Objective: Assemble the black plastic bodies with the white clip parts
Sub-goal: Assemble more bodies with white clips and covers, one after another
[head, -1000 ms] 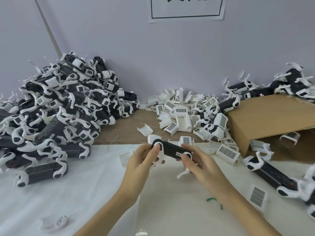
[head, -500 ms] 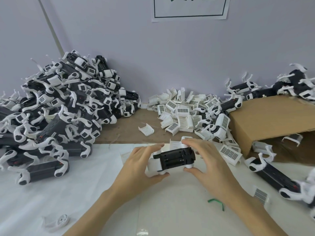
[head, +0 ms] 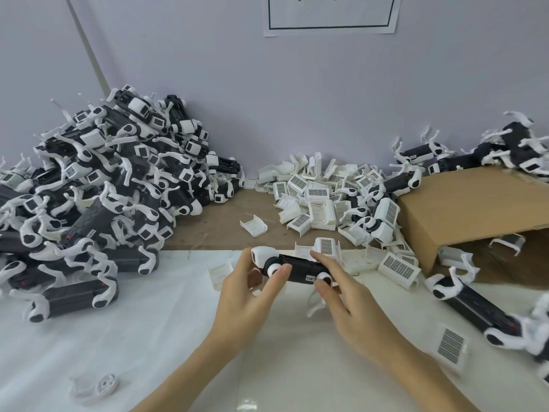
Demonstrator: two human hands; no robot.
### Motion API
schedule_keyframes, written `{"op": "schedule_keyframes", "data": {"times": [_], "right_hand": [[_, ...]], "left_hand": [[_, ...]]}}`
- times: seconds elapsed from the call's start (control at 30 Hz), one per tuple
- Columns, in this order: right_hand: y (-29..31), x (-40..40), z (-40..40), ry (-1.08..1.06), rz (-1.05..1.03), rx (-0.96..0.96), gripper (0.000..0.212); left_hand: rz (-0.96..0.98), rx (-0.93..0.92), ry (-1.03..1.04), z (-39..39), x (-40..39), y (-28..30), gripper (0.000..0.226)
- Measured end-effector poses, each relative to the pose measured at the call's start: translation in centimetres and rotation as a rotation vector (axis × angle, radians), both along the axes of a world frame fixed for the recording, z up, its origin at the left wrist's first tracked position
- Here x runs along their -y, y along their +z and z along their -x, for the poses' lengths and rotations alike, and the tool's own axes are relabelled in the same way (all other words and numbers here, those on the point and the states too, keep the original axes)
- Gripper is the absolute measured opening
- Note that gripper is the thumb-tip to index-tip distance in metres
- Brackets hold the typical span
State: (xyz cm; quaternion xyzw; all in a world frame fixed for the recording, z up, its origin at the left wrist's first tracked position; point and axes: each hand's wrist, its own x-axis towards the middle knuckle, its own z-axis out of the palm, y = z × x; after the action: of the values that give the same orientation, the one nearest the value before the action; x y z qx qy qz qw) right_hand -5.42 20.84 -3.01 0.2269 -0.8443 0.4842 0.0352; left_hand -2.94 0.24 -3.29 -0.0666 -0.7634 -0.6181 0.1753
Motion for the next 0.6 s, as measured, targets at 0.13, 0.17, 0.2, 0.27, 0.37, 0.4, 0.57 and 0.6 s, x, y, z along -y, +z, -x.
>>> {"op": "schedule_keyframes", "data": {"times": [0.13,0.17,0.2,0.27,0.37,0.4,0.57,0.6], "right_hand": [[-0.2,-0.1,0.3,-0.036,0.004,0.005,0.055],[-0.3,-0.1,0.3,-0.045,-0.003,0.002,0.052],[-0.5,0.0,0.4,-0.048,-0.001,0.005,0.048],[-0.5,-0.1,0.4,-0.045,0.044,0.033,0.043],[-0.1,-0.4,0.5,-0.038,0.153,0.1,0.036],[0.0,-0.4,0.6,-0.032,0.192,0.125,0.035],[0.3,-0.3,0.5,-0.036,0.315,0.187,0.029],[0.4,-0.3,0.4,-0.043,0.327,0.172,0.027]], "left_hand": [[-0.012,0.123,-0.099,-0.1,0.1,0.2,0.05],[-0.042,0.132,-0.13,-0.2,0.1,0.2,0.047],[-0.071,0.136,-0.155,-0.3,0.0,0.2,0.046],[-0.074,0.132,-0.202,-0.7,-0.1,0.2,0.055],[-0.085,0.114,-0.224,-1.0,-0.3,0.3,0.063],[-0.099,0.111,-0.219,-1.0,-0.4,0.4,0.065],[-0.139,0.119,-0.185,-1.0,-0.6,0.6,0.049],[-0.138,0.133,-0.171,-1.0,-0.6,0.6,0.047]]}}
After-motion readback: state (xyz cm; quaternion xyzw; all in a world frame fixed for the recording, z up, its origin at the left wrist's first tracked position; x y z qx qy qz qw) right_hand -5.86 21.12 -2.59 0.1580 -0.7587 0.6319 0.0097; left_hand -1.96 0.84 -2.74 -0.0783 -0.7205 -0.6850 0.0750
